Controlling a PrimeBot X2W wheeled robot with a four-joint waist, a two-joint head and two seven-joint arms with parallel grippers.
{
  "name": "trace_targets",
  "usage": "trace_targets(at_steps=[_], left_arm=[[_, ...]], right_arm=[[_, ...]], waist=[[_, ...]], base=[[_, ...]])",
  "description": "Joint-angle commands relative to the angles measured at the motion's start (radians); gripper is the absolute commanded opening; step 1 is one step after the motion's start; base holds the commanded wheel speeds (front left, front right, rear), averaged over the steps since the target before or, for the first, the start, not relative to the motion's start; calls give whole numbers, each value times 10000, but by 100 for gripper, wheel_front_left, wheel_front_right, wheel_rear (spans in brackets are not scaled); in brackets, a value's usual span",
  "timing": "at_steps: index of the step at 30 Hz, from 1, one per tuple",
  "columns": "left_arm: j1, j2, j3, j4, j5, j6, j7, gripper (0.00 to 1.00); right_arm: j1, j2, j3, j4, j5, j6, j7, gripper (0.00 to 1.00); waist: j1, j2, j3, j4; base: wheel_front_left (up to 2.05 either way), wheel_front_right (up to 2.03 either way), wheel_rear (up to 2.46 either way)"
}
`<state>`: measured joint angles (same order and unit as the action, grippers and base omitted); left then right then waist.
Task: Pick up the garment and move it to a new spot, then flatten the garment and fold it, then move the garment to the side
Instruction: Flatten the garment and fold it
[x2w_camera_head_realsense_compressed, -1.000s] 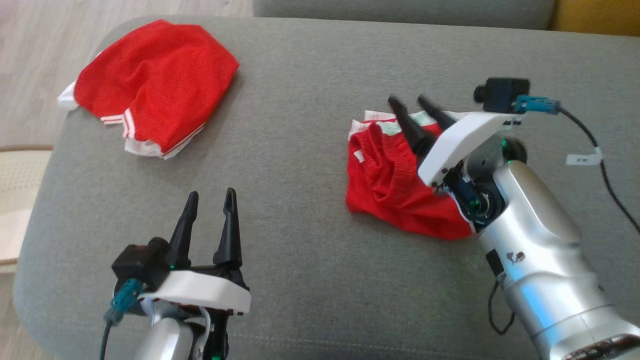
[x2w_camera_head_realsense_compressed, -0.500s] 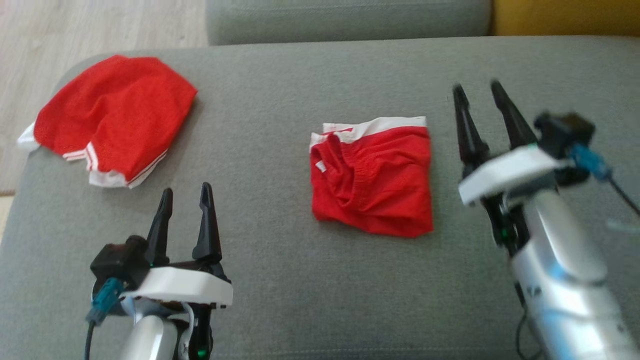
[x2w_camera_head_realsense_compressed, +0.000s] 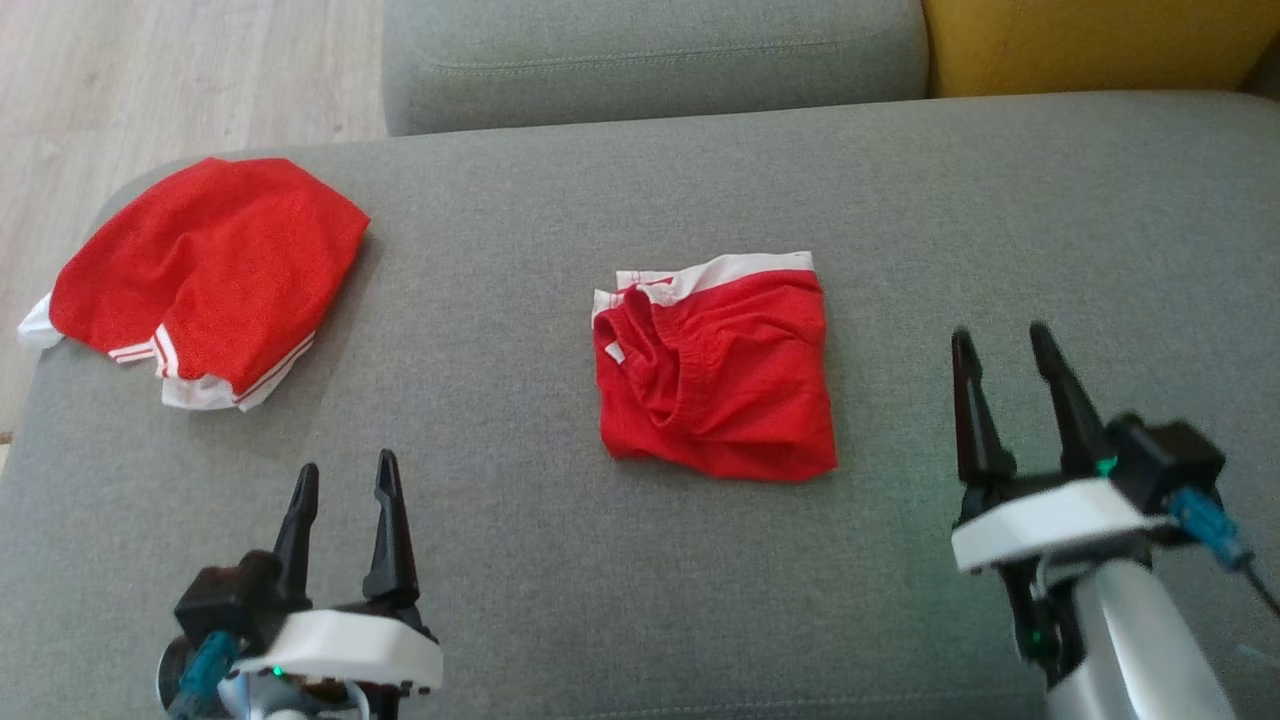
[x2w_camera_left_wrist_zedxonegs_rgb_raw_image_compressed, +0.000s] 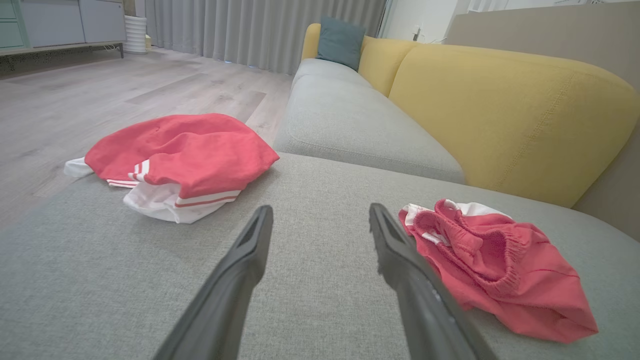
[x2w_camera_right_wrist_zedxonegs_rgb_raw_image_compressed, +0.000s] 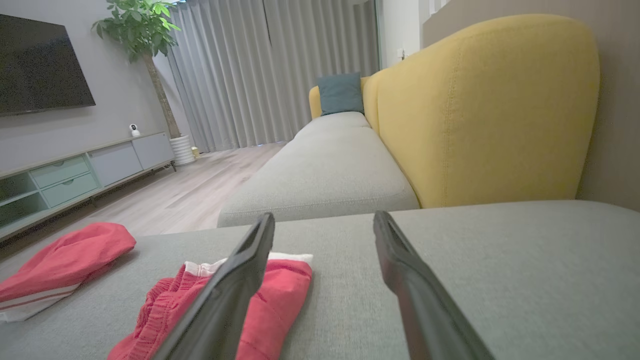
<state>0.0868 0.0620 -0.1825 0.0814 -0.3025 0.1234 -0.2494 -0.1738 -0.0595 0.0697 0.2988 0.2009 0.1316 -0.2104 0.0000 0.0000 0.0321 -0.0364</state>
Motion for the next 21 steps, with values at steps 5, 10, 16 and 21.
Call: trace_targets(at_steps=[5,10,16,21], left_arm=[[-151,22,411,-369,160,-31,-124,100],[-113,-13,464,-364,202,-55,-124,100],[-125,-52,461,-336,242,-108,-124,100],[-121,-69,482,-345,278,-124,-124,100]], right_arm=[[331,90,195,-530,183,-9,-200,100],[592,91,345,-463,226,-9,-265,100],[578,92,418,-371,210,-9,-285,100],[568,92,406,-301,217,-9,-287,100]], waist=[[0,0,-71,55],[0,0,-91,68],[0,0,-105,63],[0,0,-117,66]], base=[[0,0,0],[0,0,0],[0,0,0],[0,0,0]])
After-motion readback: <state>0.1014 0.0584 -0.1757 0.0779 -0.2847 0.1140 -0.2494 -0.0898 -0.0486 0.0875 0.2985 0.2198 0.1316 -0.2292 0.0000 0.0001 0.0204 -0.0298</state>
